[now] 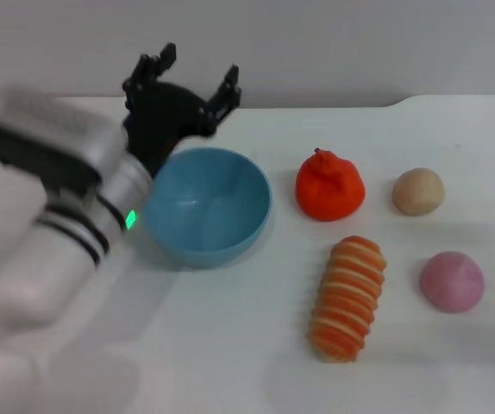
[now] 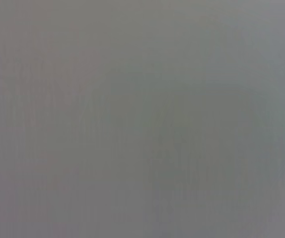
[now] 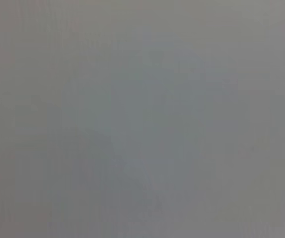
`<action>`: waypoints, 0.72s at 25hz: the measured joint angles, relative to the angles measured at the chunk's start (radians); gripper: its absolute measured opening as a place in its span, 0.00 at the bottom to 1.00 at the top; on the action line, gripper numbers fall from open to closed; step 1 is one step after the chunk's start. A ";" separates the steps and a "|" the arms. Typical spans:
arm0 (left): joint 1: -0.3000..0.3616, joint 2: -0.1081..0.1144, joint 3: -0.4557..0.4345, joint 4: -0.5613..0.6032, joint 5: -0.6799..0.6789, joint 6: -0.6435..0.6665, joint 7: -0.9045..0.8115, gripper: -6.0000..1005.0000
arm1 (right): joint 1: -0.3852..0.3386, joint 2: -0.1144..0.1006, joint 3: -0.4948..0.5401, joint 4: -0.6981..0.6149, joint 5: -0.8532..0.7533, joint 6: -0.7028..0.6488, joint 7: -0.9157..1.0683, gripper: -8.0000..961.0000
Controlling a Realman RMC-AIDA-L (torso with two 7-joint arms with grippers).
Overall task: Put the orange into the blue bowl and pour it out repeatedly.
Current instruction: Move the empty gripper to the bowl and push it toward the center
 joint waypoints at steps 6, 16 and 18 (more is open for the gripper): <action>-0.007 0.003 -0.312 0.233 0.024 0.615 0.050 0.80 | 0.001 -0.001 -0.007 0.000 -0.003 0.001 0.000 0.77; -0.137 -0.029 -0.792 0.355 0.030 1.463 0.200 0.78 | 0.008 -0.003 0.000 -0.011 -0.004 0.000 0.000 0.77; -0.165 -0.029 -0.838 0.335 0.031 1.537 0.205 0.77 | 0.009 -0.004 -0.002 -0.011 -0.004 0.000 0.000 0.77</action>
